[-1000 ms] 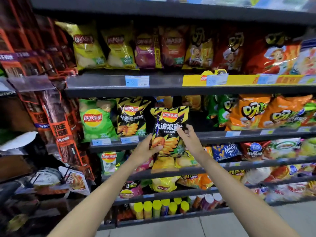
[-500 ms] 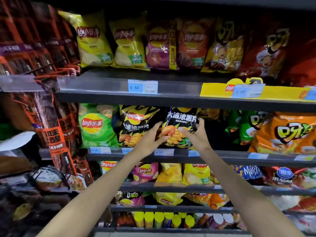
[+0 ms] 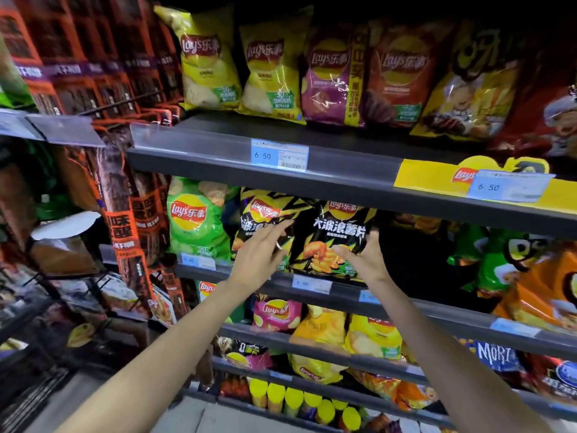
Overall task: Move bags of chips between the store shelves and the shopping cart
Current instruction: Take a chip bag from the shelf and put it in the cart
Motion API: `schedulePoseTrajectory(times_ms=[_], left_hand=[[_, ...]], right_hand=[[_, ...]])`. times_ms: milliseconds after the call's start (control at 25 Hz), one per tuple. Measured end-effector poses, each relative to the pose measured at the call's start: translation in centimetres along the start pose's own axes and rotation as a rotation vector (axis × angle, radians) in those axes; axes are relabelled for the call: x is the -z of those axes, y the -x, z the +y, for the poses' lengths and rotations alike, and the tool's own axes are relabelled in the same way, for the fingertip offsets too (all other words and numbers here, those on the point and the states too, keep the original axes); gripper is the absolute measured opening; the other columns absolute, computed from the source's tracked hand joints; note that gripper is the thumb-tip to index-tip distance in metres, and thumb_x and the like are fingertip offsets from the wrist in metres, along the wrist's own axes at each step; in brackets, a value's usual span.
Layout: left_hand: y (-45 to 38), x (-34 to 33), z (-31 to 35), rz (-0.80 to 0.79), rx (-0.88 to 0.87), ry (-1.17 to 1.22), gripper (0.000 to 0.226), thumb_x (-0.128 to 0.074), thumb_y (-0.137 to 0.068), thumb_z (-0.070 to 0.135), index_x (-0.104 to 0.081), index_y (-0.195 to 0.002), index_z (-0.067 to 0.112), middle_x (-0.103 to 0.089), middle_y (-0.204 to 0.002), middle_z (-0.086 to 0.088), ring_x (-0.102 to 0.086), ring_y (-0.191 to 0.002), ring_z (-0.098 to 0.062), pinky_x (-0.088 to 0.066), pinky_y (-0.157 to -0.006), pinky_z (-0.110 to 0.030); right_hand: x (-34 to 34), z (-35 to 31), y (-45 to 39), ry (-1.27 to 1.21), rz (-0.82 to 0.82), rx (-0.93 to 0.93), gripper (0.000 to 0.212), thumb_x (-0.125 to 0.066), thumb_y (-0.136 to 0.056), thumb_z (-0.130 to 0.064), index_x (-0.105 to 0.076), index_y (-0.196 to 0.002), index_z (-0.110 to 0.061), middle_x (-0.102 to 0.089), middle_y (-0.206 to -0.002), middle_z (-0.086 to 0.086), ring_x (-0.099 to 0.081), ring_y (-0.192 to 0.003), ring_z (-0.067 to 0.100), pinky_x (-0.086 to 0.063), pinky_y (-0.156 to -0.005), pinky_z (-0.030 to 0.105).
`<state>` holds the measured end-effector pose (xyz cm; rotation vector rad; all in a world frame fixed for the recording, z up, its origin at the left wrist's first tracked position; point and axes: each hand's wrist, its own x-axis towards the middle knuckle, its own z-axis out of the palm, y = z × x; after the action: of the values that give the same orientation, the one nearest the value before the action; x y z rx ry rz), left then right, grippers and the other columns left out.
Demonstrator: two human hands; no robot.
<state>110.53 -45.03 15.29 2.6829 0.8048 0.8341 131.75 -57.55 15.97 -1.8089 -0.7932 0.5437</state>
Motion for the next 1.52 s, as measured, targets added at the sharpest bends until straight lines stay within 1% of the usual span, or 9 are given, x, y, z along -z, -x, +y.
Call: schedulePoseTrajectory(times_ms=[360, 520, 680, 800, 960, 1080, 1240, 1320, 1520], left_hand=[[-2.1, -0.3, 0.3, -0.107, 0.113, -0.044, 0.071, -0.066, -0.091, 0.017, -0.028, -0.151, 0.024, -0.053, -0.126, 0.004, -0.054, -0.109, -0.018, -0.056, -0.076, -0.041], [-2.3, -0.5, 0.5, -0.095, 0.133, -0.052, 0.069, -0.065, -0.091, 0.016, -0.028, -0.15, 0.024, -0.053, -0.123, 0.004, -0.052, -0.112, -0.02, -0.057, -0.075, -0.044], [-1.7, -0.1, 1.4, -0.081, 0.161, -0.008, 0.068, -0.062, -0.093, 0.017, -0.027, -0.151, 0.026, -0.054, -0.124, 0.005, -0.057, -0.102, -0.018, -0.056, -0.066, -0.04], [-1.0, 0.9, 1.9, 0.037, 0.133, -0.008, 0.061, -0.059, -0.095, 0.015, -0.032, -0.148, 0.028, -0.054, -0.12, 0.006, -0.058, -0.085, -0.015, -0.053, -0.056, -0.037], [-1.9, 2.4, 2.0, 0.247, 0.015, -0.176, 0.04, -0.069, -0.087, 0.01, -0.051, -0.123, 0.014, -0.054, -0.109, -0.005, -0.054, -0.094, -0.025, -0.051, -0.053, -0.036], [-3.6, 2.2, 2.5, 0.286, -0.005, -0.366, 0.035, -0.077, -0.08, 0.012, -0.061, -0.11, 0.007, -0.059, -0.102, -0.015, -0.054, -0.098, -0.037, -0.053, -0.074, -0.046], [-5.1, 1.1, 2.4, 0.144, -0.032, -0.478, 0.073, -0.074, -0.08, 0.024, -0.043, -0.146, 0.021, -0.046, -0.143, -0.012, -0.037, -0.134, -0.036, -0.03, -0.108, -0.05], [-4.7, 0.5, 1.5, 0.116, -0.05, -0.532, 0.081, -0.076, -0.078, 0.02, -0.038, -0.15, 0.024, -0.046, -0.146, -0.009, -0.036, -0.136, -0.033, -0.027, -0.111, -0.05], [-3.9, 1.0, -1.1, 0.302, -0.145, -0.594, 0.064, -0.081, -0.074, 0.011, -0.048, -0.128, 0.02, -0.063, -0.114, -0.009, -0.058, -0.101, -0.034, -0.044, -0.097, -0.052]], right_hand=[[1.9, 0.8, -0.6, -0.001, -0.068, 0.049, 0.114, -0.083, -0.076, -0.038, -0.006, -0.156, -0.012, -0.021, -0.161, 0.007, -0.021, -0.148, 0.024, -0.024, -0.117, 0.04], [3.6, 1.2, -0.9, 0.056, -0.125, 0.045, 0.106, -0.085, -0.072, -0.043, -0.02, -0.15, -0.012, -0.038, -0.153, 0.007, -0.035, -0.141, 0.026, -0.031, -0.115, 0.044], [1.7, 0.8, 0.5, -0.005, -0.136, 0.017, 0.118, -0.082, -0.075, -0.044, -0.001, -0.156, -0.016, -0.017, -0.163, 0.004, -0.018, -0.15, 0.026, -0.021, -0.12, 0.044], [0.4, 0.2, 0.7, -0.01, -0.083, 0.058, 0.12, -0.084, -0.065, -0.053, -0.011, -0.153, -0.017, -0.031, -0.158, 0.007, -0.029, -0.145, 0.029, -0.029, -0.117, 0.05], [1.9, 0.1, -0.1, 0.052, -0.017, 0.076, 0.109, -0.084, -0.077, -0.031, -0.01, -0.154, -0.008, -0.029, -0.157, 0.012, -0.026, -0.145, 0.028, -0.026, -0.115, 0.041], [3.1, 0.2, -1.1, 0.081, 0.054, 0.079, 0.104, -0.085, -0.075, -0.032, -0.018, -0.15, -0.004, -0.039, -0.146, 0.015, -0.033, -0.139, 0.032, -0.032, -0.111, 0.042], [2.0, 1.0, -2.1, 0.087, 0.109, 0.058, 0.1, -0.088, -0.068, -0.038, -0.028, -0.142, -0.004, -0.047, -0.136, 0.015, -0.044, -0.13, 0.03, -0.039, -0.109, 0.049], [1.0, 1.4, -2.5, 0.076, 0.112, 0.042, 0.095, -0.087, -0.07, -0.036, -0.031, -0.139, -0.002, -0.048, -0.135, 0.015, -0.046, -0.128, 0.029, -0.04, -0.109, 0.047], [-1.3, 0.6, -4.1, 0.086, 0.15, 0.082, 0.086, -0.087, -0.071, -0.031, -0.038, -0.134, 0.0, -0.059, -0.119, 0.021, -0.056, -0.114, 0.034, -0.047, -0.098, 0.045]])
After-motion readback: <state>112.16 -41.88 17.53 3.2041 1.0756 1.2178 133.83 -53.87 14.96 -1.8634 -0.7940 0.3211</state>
